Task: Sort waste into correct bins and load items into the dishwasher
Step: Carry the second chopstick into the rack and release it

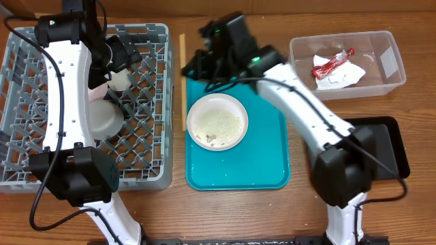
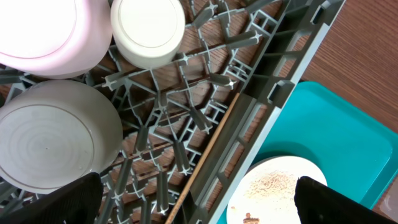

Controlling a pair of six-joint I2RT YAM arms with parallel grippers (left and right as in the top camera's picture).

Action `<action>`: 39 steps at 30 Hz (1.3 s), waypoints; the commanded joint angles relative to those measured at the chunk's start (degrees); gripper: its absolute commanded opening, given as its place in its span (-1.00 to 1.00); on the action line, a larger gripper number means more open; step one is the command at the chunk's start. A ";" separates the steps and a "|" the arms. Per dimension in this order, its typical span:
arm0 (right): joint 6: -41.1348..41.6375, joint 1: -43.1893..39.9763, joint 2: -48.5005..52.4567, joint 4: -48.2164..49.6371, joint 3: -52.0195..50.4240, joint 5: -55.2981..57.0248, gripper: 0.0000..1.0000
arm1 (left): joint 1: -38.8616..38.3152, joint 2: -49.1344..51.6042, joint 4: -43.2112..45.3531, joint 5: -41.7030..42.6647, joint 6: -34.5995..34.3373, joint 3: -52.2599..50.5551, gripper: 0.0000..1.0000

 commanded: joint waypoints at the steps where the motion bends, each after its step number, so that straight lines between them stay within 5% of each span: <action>1: 5.86 3.37 3.10 3.26 0.70 -2.45 -0.93 | -0.37 -1.51 0.09 -0.44 1.07 0.52 1.00; 18: 18.23 7.08 4.98 11.23 0.66 1.27 -0.79 | -0.31 -1.51 0.11 -0.46 1.07 0.52 1.00; 25: 18.23 7.08 4.98 11.26 0.31 1.66 -0.61 | -0.52 -1.51 0.22 -0.44 1.07 0.52 1.00; 30: 17.90 7.08 4.98 10.64 0.31 1.62 -0.31 | -0.26 -1.51 0.24 -0.46 1.07 0.52 1.00; 39: 11.30 4.61 3.69 10.56 0.46 0.81 -0.26 | -0.33 -1.51 0.26 -0.44 1.07 0.52 1.00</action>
